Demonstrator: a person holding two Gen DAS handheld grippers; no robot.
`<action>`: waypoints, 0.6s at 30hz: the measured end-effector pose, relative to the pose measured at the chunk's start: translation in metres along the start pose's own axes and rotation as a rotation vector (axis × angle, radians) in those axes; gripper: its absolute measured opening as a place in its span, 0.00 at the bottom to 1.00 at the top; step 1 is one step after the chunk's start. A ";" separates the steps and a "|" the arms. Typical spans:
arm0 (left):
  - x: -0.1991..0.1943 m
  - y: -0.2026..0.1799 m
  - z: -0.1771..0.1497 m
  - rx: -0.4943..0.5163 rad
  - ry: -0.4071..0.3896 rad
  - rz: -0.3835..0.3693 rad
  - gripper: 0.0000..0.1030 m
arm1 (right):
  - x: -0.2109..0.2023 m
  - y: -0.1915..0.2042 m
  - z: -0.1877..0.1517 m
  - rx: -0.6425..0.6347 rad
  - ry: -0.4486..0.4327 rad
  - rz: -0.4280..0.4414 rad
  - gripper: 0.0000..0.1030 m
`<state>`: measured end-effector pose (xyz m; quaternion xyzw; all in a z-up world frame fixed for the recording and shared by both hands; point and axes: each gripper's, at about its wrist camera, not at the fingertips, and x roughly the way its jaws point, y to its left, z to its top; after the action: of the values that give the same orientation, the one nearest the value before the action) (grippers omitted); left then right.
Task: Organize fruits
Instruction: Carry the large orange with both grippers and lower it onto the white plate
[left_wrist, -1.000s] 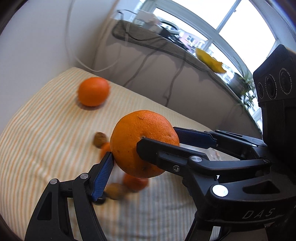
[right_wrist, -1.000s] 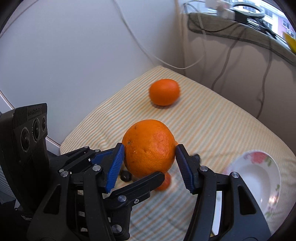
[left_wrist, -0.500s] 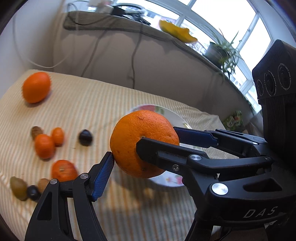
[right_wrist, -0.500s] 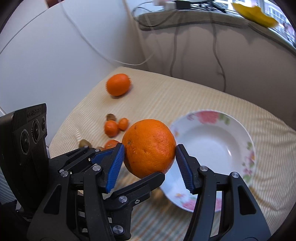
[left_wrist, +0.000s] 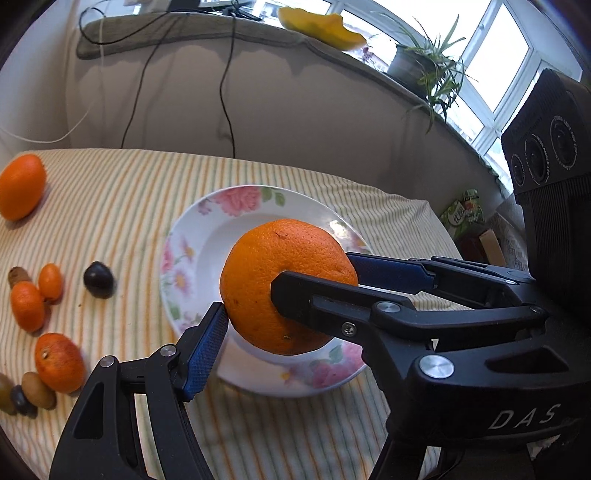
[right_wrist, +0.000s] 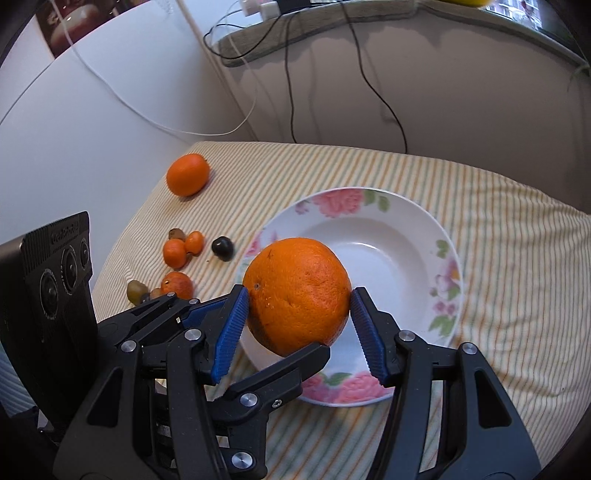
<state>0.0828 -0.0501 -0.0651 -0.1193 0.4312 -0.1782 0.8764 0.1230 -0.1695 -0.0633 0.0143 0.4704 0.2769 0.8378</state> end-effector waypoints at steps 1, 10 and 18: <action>0.002 -0.001 0.001 0.003 0.003 0.001 0.69 | 0.000 -0.002 0.000 0.005 0.000 0.000 0.58; 0.013 -0.008 0.000 0.021 0.028 0.011 0.69 | 0.003 -0.017 -0.005 0.030 0.013 0.001 0.58; 0.004 -0.011 0.002 0.046 -0.010 0.041 0.66 | -0.007 -0.009 -0.003 -0.008 -0.027 -0.027 0.59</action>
<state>0.0847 -0.0612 -0.0627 -0.0909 0.4250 -0.1696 0.8845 0.1217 -0.1816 -0.0618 0.0082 0.4582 0.2672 0.8477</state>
